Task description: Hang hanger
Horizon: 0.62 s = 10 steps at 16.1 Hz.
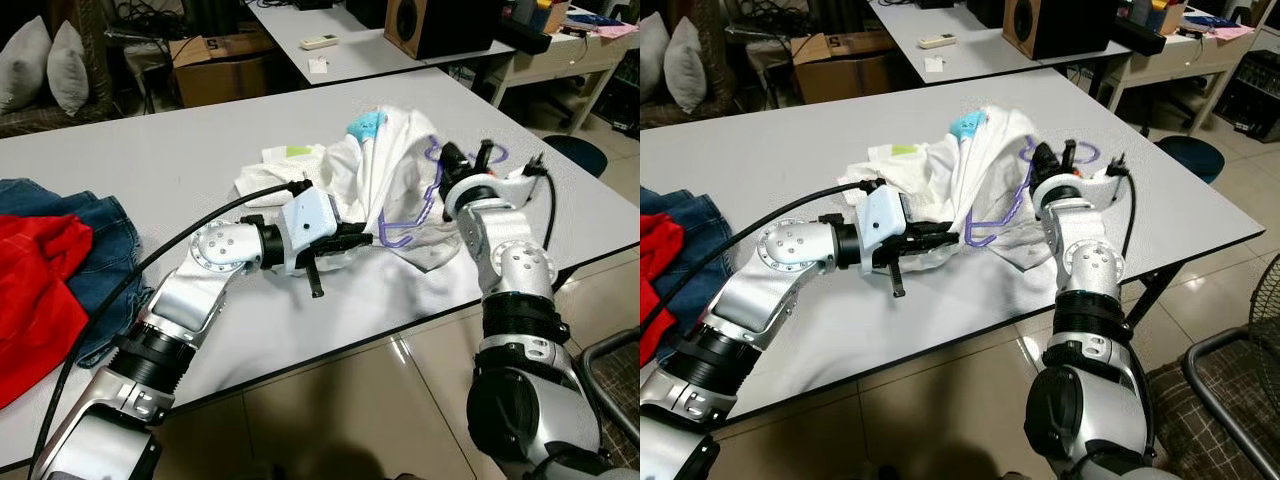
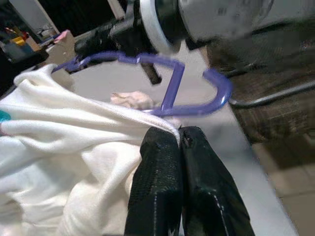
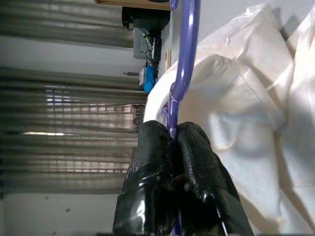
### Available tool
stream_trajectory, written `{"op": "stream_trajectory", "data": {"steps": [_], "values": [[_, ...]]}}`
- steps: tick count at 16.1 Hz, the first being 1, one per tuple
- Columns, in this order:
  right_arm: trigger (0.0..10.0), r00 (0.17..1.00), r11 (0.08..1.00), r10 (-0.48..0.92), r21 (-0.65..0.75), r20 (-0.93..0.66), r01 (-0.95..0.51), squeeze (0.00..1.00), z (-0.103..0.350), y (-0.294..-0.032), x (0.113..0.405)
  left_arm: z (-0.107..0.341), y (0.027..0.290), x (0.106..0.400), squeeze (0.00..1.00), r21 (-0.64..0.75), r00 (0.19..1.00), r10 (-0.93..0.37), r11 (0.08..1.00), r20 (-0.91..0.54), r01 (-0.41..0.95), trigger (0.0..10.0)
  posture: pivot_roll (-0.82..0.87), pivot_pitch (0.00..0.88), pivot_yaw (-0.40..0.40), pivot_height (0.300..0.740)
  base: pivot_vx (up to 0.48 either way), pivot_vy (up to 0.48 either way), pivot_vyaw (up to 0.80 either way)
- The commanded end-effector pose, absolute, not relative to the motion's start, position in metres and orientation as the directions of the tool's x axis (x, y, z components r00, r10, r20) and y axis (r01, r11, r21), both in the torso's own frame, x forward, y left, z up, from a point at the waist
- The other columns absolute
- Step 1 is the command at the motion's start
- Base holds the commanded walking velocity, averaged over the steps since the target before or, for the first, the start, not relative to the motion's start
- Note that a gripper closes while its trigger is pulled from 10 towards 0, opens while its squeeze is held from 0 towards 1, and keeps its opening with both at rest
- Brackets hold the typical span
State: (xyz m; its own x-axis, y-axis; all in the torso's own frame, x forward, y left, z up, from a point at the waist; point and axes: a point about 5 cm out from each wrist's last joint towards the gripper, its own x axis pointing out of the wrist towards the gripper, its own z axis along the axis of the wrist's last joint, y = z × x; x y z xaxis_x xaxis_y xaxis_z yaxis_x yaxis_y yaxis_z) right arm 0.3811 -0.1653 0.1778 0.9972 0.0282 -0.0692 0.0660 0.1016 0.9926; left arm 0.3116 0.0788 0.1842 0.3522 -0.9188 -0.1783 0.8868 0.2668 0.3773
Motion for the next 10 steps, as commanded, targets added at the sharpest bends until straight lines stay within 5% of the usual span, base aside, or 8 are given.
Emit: {"op": "stream_trajectory", "data": {"steps": [1, 3, 6, 7, 10], "values": [[10.0, 0.996, 0.107, -0.089, 0.994, 0.005, 0.005, 0.0, 0.198, -0.187, 0.387, 0.192, 0.067, 0.299, 0.0, 0.355, 0.231, -0.962, 0.167, -0.147, 0.92, 0.0, -0.02, 0.0, 0.001, 0.74, 0.0, 0.0, 0.0], [10.0, 0.995, 0.123, -0.102, 0.992, -0.001, 0.014, 0.0, 0.198, -0.188, 0.392, 0.196, 0.056, 0.287, 0.0, 0.281, 0.141, -0.986, 0.112, -0.086, 0.953, 0.0, -0.02, 0.0, -0.002, 0.74, 0.0, 0.0, 0.0], [10.0, 0.993, 0.099, -0.116, 0.995, 0.001, 0.01, 0.0, 0.201, -0.19, 0.396, 0.194, 0.053, 0.283, 0.0, 0.26, 0.108, -0.988, 0.076, -0.112, 0.963, 0.0, -0.01, 0.0, -0.006, 0.74, 0.0, 0.0, 0.0], [10.0, 0.993, 0.056, -0.114, 0.998, 0.026, -0.02, 0.0, 0.21, -0.189, 0.4, 0.185, 0.056, 0.29, 0.0, 0.275, 0.18, -0.973, 0.135, -0.146, 0.952, 0.0, -0.01, 0.0, -0.01, 0.74, 0.0, 0.0, 0.0], [10.0, 0.994, 0.075, -0.103, 0.997, 0.03, -0.023, 0.0, 0.211, -0.185, 0.404, 0.191, 0.06, 0.294, 0.0, 0.252, 0.214, -0.972, 0.184, -0.099, 0.95, 0.0, -0.01, 0.0, -0.019, 0.74, 0.0, 0.0, 0.0]]}}
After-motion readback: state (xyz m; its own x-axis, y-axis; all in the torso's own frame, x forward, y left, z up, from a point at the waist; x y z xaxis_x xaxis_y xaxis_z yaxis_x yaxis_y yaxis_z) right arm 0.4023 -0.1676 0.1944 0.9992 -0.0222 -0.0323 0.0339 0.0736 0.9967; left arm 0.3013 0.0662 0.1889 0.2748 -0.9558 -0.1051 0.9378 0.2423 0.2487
